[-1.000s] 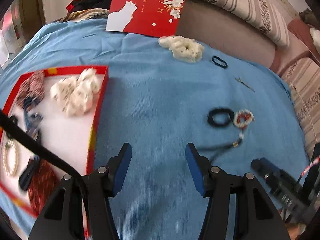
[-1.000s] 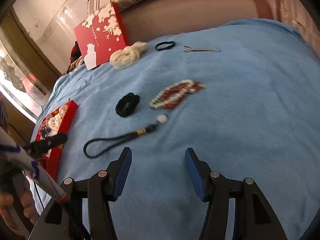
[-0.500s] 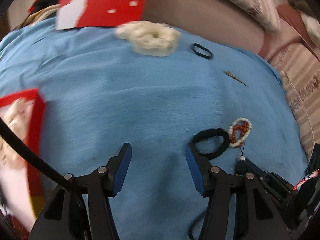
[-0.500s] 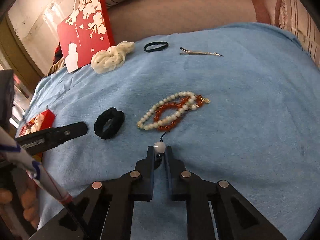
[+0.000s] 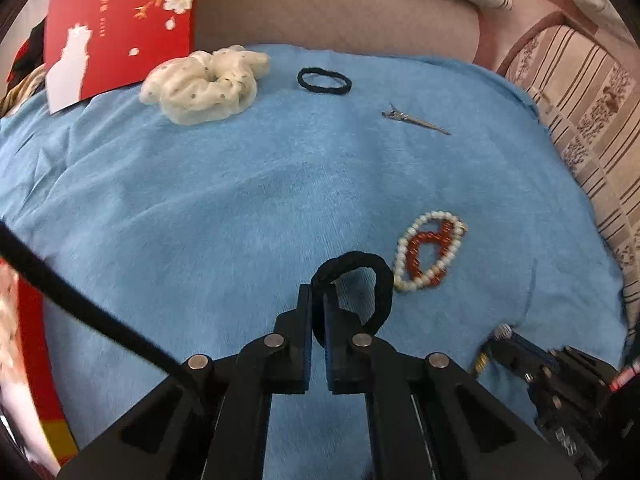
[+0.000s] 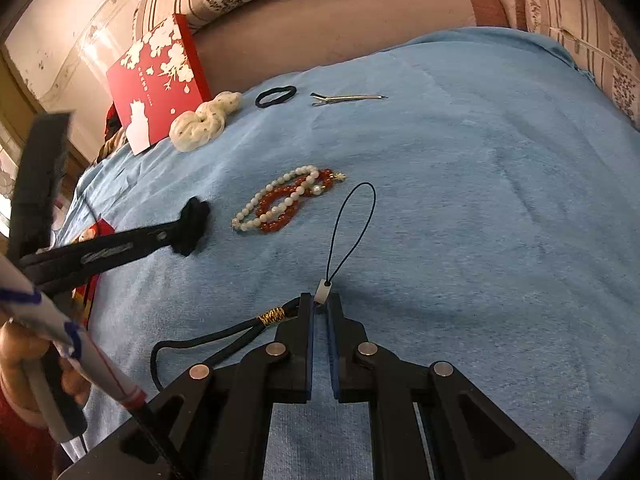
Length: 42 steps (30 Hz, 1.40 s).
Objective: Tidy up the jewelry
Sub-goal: 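Grasp the black scrunchie with the left tool while the right tool grasps the black lanyard cord, then carry the black scrunchie and lanyard cord over the red tray with both tools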
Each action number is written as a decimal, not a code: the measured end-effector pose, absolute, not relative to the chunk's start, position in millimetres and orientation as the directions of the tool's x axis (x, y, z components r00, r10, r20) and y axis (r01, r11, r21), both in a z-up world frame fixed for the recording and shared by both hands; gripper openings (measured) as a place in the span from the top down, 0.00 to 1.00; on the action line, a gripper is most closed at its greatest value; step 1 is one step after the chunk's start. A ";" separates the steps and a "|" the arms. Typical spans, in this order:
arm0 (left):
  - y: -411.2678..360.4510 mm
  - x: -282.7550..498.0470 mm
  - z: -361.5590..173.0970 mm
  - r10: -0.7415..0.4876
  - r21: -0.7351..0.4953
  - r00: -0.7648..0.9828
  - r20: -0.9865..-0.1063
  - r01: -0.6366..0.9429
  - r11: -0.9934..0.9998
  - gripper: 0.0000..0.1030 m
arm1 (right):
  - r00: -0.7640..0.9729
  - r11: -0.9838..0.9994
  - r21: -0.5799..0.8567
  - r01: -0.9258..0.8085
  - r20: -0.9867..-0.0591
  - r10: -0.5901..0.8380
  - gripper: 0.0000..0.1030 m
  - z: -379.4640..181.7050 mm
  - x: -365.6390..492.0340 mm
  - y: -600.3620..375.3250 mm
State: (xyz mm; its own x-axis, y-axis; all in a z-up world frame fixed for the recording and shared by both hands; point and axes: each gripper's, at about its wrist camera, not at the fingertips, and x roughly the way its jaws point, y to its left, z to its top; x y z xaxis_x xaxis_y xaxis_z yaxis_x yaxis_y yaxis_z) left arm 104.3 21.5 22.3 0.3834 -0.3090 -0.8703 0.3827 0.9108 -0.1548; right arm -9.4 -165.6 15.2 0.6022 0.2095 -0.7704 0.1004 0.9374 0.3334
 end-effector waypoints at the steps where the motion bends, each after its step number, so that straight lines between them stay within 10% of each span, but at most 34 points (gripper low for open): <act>1: 27.2 97.1 27.6 -0.315 -0.162 0.391 -0.865 0.376 0.912 0.96 | 0.604 0.937 0.335 0.101 -0.769 0.210 0.93 16.0 -10.2 -166.4; 5: 55.2 69.8 47.1 -0.337 -0.203 0.405 -0.850 0.339 0.919 0.96 | 0.609 0.919 0.382 0.102 -0.754 0.245 0.90 18.0 -14.1 -174.2; 9: 83.6 39.9 64.5 -0.358 -0.239 0.424 -0.832 0.309 0.921 0.96 | 0.618 0.871 0.466 0.154 -0.733 0.283 0.54 16.6 -16.0 -185.4; 16: 135.5 -5.9 74.0 -0.323 -0.243 0.467 -0.823 0.224 0.944 0.96 | 0.579 0.902 0.380 0.204 -0.790 0.202 0.56 12.0 6.2 -169.9; 18: 156.1 -17.6 75.8 -0.309 -0.252 0.479 -0.822 0.181 0.951 0.96 | 0.580 0.947 0.255 0.197 -0.809 0.097 0.87 13.2 10.5 -154.9; 42: 390.4 -99.4 98.5 -0.112 -0.317 0.592 -0.798 -0.255 0.913 0.96 | 0.701 0.939 0.201 -0.278 -0.626 0.342 0.88 185.5 -39.4 33.5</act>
